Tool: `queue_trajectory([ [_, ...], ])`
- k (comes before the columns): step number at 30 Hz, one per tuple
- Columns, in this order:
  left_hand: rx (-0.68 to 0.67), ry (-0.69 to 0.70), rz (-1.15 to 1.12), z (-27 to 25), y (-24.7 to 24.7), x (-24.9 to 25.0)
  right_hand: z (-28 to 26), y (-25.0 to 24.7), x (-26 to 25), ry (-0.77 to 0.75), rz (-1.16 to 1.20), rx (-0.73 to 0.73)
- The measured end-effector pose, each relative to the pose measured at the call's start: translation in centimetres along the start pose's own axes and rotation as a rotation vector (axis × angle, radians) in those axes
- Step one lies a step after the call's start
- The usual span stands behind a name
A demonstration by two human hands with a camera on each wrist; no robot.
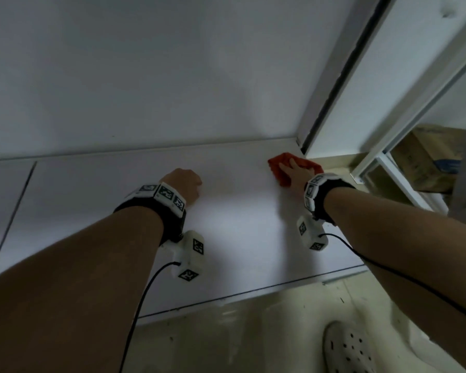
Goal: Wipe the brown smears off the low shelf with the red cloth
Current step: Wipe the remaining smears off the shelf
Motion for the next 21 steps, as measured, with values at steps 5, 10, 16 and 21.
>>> queue_trajectory([
  [5,-0.019,-0.010,-0.054,-1.4,-0.3,0.2,-3.1,2.4,-1.4,-0.027,0.122,0.011],
  [10,0.029,-0.008,-0.063,-4.6,-0.9,-2.9,-7.0,3.5,-7.8,-0.188,0.125,0.059],
  [16,0.030,-0.074,-0.033,-9.7,0.7,-7.9,-12.2,4.9,-19.6,-0.437,-0.040,0.041],
  [21,0.049,-0.090,-0.006,-13.6,1.8,-8.9,-16.0,6.5,-25.0,-0.607,-0.258,0.019],
])
Point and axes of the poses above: each hand's wrist, its own z-axis towards the middle knuckle, its own y-axis out of the palm, x = y × z, the point moved 7 cm from there along z, towards the middle knuckle, and after that the axes turned 3 degrees about -z, right-handed, at the moved point
